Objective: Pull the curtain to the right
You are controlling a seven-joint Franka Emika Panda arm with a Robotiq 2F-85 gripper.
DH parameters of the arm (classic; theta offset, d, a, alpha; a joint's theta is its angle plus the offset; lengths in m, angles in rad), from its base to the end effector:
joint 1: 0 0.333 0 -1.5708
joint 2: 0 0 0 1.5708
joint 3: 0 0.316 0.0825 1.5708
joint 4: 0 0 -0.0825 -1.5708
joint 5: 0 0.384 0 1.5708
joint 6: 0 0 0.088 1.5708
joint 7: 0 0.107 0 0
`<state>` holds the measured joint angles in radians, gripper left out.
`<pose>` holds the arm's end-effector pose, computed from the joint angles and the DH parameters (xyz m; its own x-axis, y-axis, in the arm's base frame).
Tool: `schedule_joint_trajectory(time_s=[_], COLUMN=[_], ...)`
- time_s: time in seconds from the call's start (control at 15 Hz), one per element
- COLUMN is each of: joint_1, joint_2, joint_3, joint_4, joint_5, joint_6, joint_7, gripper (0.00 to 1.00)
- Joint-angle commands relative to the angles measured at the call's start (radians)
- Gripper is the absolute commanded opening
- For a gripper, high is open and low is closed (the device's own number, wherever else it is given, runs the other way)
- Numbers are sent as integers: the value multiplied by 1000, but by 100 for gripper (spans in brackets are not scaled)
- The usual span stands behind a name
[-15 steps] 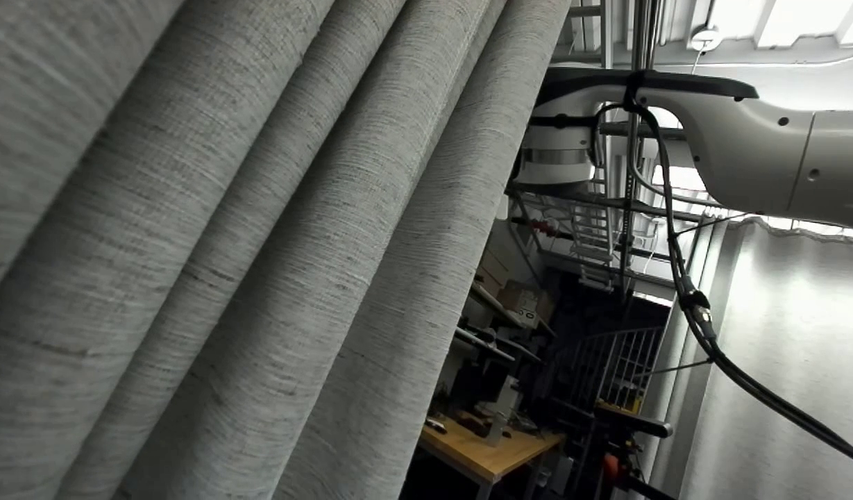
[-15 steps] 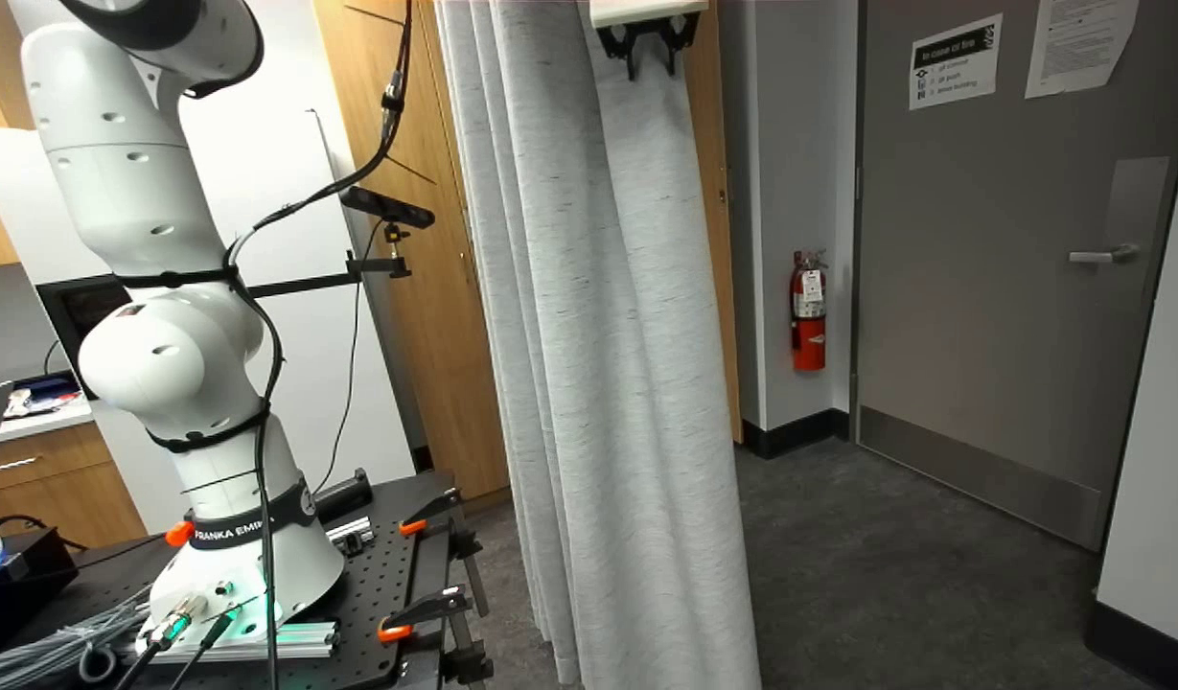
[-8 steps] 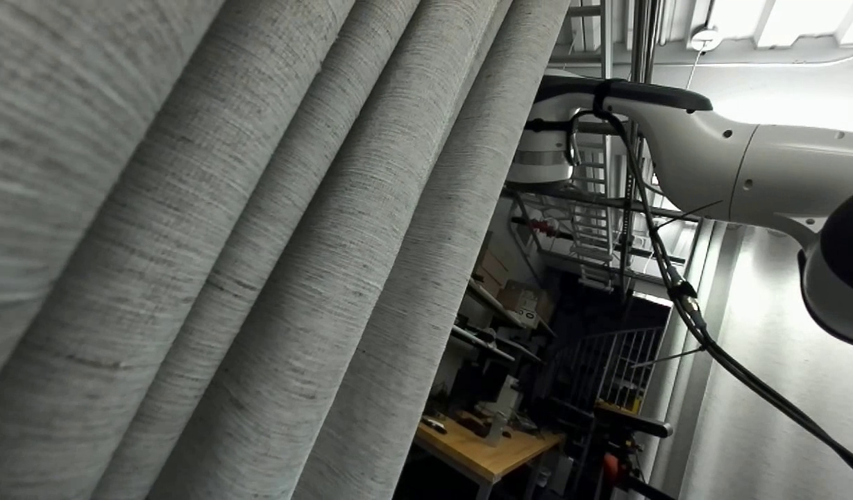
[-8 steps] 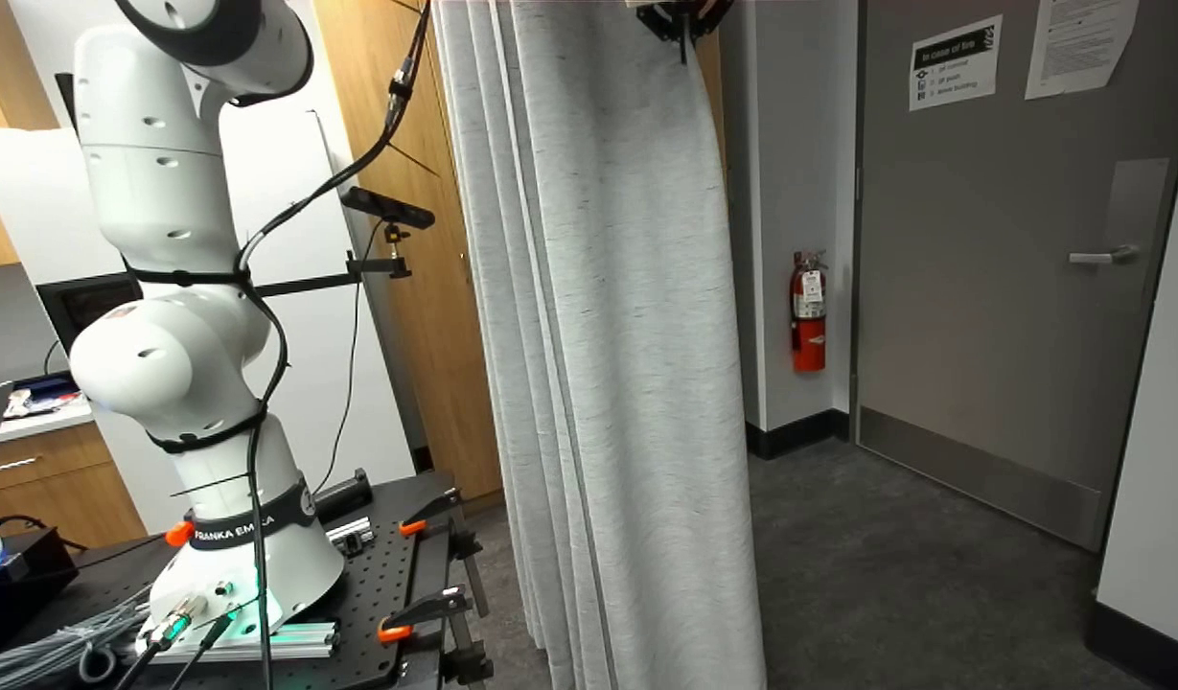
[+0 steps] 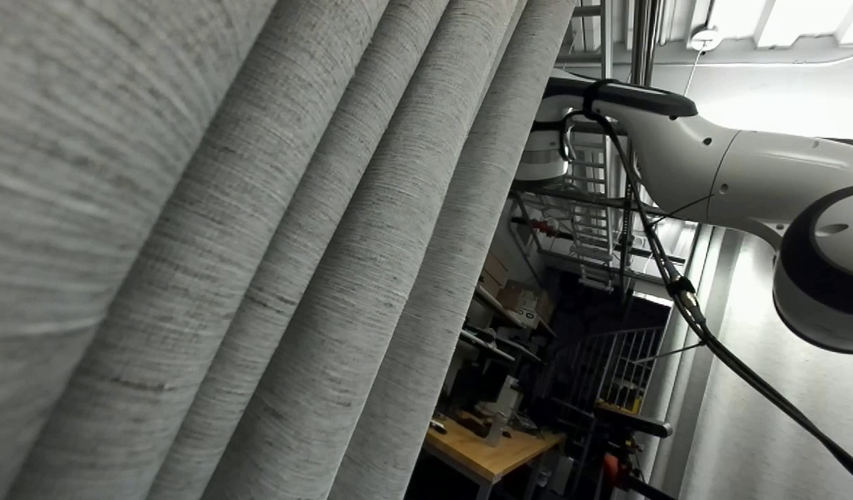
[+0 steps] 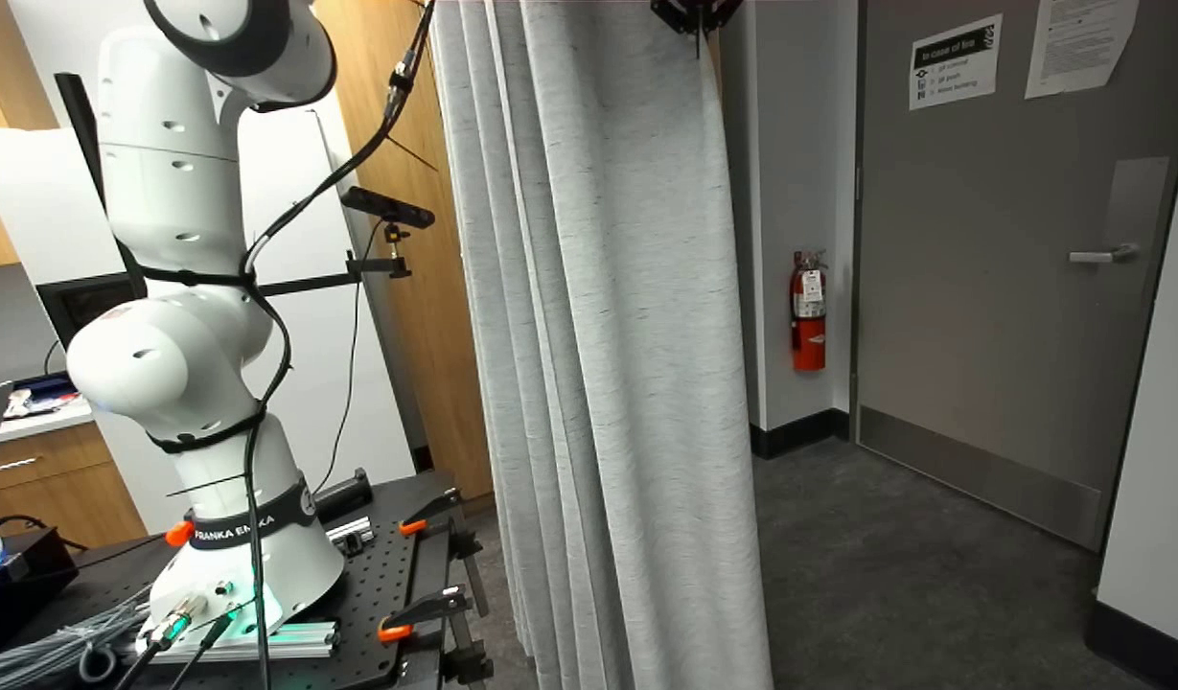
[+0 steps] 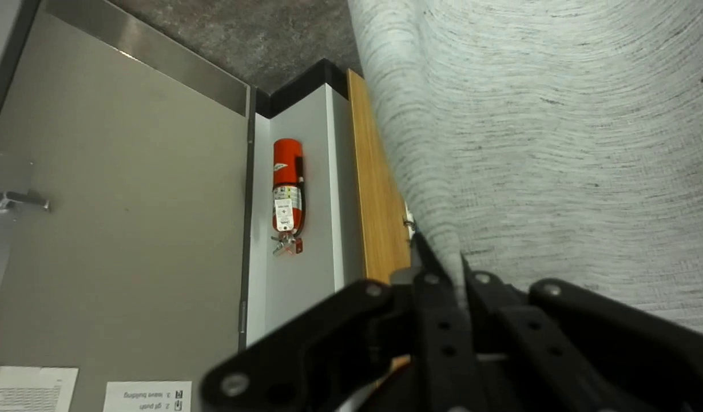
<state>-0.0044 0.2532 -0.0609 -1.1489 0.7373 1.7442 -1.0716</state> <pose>0.6413 0.0259 0.7152 0.3928 0.5816 0.7123 0.8570 -0.5124 -0.0542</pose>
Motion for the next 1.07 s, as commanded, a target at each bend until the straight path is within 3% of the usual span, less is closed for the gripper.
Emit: schedule_joint_trajectory(time_s=[0.0,0.27,0.6,0.67,1.0], joint_1=[-10,-80,-225,-314,-519], joint_2=[66,120,166,174,223], joint_3=[-33,-114,-219,-152,-155], joint_4=[115,217,316,342,427], joint_5=[-83,-101,-84,-117,-122], joint_6=[-21,25,18,20,20], joint_7=[96,178,243,270,361], gripper=[0,0,0,0,0])
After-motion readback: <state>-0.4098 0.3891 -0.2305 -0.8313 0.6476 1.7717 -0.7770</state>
